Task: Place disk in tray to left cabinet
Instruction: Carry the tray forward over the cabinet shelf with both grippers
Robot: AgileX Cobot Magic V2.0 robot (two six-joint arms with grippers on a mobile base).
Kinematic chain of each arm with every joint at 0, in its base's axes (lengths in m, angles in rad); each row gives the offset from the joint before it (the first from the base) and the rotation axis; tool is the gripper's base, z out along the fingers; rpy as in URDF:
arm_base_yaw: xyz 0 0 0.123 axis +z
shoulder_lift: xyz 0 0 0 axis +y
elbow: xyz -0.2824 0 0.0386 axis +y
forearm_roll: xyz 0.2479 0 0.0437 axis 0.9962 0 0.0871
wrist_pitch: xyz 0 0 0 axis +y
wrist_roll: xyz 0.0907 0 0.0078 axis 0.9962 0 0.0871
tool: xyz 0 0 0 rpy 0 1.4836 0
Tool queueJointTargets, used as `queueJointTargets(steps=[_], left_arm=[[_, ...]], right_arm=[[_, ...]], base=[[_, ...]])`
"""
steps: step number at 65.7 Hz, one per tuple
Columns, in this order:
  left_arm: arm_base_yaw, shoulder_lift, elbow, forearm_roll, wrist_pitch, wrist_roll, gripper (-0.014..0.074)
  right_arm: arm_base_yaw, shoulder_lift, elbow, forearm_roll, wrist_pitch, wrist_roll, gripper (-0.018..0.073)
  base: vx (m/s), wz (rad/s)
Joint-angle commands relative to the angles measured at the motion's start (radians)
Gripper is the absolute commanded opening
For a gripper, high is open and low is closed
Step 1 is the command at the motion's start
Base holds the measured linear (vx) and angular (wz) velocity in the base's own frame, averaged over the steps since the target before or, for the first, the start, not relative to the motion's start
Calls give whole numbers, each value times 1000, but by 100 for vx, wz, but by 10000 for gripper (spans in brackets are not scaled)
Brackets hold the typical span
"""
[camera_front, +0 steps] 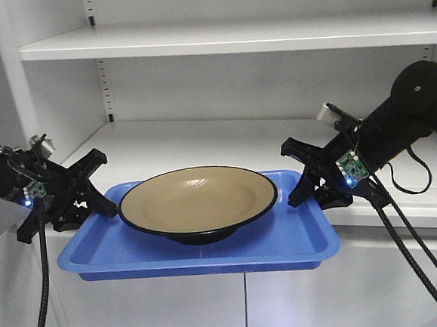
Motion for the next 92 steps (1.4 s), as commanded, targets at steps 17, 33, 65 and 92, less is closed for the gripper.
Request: queueJointTargets(steps=[17, 33, 65, 92], left_arm=[[-35, -70, -37, -217, 22, -21, -1], [-35, -70, -37, -217, 22, -21, -1], [-35, -70, -37, -217, 22, -21, -1], [-35, -70, -37, -217, 22, -21, -1]], right_arm=[[31, -67, -36, 197, -37, -6, -5], [31, -67, -36, 197, -38, -6, -5], [31, -67, -36, 197, -38, -6, -5], [31, -67, -36, 197, -38, -6, -5]], base=[[24, -18], [22, -16], [15, -10], [8, -6]])
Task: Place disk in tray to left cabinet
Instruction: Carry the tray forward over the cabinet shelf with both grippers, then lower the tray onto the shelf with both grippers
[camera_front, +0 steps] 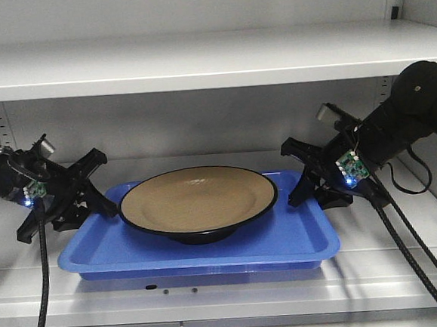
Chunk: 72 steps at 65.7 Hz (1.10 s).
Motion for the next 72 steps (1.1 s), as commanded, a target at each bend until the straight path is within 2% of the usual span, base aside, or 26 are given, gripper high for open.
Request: queueJointTargets(steps=[1, 46, 51, 72], left_arm=[[-35, -70, -37, -217, 22, -21, -1], [-35, -68, -37, -210, 7, -21, -1], [-35, -66, -37, -191, -22, -21, -1], [-35, -66, -37, -26, -181, -21, -1]], right_arm=[[31, -67, -36, 197, -38, -6, -5], [31, -64, -36, 192, -58, -6, -5], [31, -56, -36, 192, -72, -6, -5], [31, 13, -36, 199, -201, -39, -3]], base=[[4, -5], [0, -1], [0, 0], [0, 0]])
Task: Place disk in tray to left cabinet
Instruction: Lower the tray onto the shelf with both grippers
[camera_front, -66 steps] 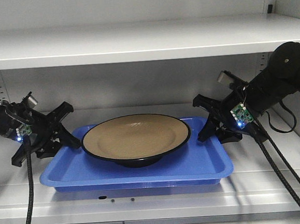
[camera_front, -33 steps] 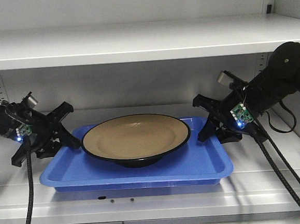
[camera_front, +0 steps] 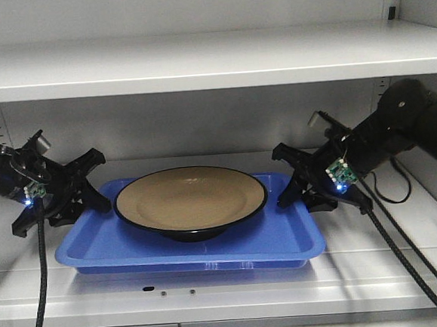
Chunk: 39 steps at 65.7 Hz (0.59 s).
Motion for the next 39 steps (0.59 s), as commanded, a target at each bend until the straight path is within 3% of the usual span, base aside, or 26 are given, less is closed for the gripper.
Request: queueJointTargets(steps=[1, 13, 39], left_arm=[[-32, -66, -37, -103, -93, -21, -1], [-32, -58, -37, -62, -194, 7, 3], [-32, 38, -37, -69, -192, 7, 61]], right_arm=[[24, -48, -36, 151, -103, -23, -3], [24, -26, -36, 150, -166, -24, 0], [24, 7, -36, 145, -207, -69, 48]], base=[[0, 0], [0, 0], [0, 0]])
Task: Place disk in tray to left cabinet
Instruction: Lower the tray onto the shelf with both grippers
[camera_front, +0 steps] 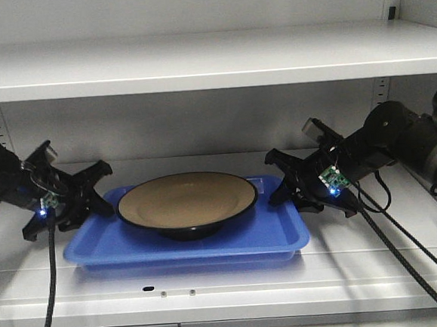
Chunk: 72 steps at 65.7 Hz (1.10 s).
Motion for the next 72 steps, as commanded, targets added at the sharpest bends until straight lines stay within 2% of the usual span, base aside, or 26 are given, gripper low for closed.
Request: queueJointTargets(steps=[1, 9, 18, 27, 35, 46, 62, 72], left_arm=[[-24, -53, -35, -103, -49, -5, 67], [-24, -41, -35, -103, -58, 25, 141], [-24, -36, -35, -101, -68, 55, 257], [-24, -36, -42, -100, -76, 61, 382], [-23, -46, -42, -90, -88, 73, 447], [-11, -68, -42, -41, -90, 73, 468], [20, -95, -42, -24, -69, 72, 468], [24, -102, -42, -24, -53, 72, 468]], right_arm=[[18, -63, -36, 113, -58, -31, 50], [18, -54, -36, 114, -65, -85, 97], [16, -49, -36, 111, -87, -89, 180], [15, -49, -36, 110, -118, -101, 300], [15, -50, -36, 93, -141, -131, 404], [15, -69, -36, 6, -172, -131, 482], [15, -97, -36, -101, -191, -129, 484], [15, -99, -36, -107, -183, -129, 484]], base=[[0, 0], [0, 0], [0, 0], [0, 0], [0, 0], [0, 0], [0, 0], [0, 0]])
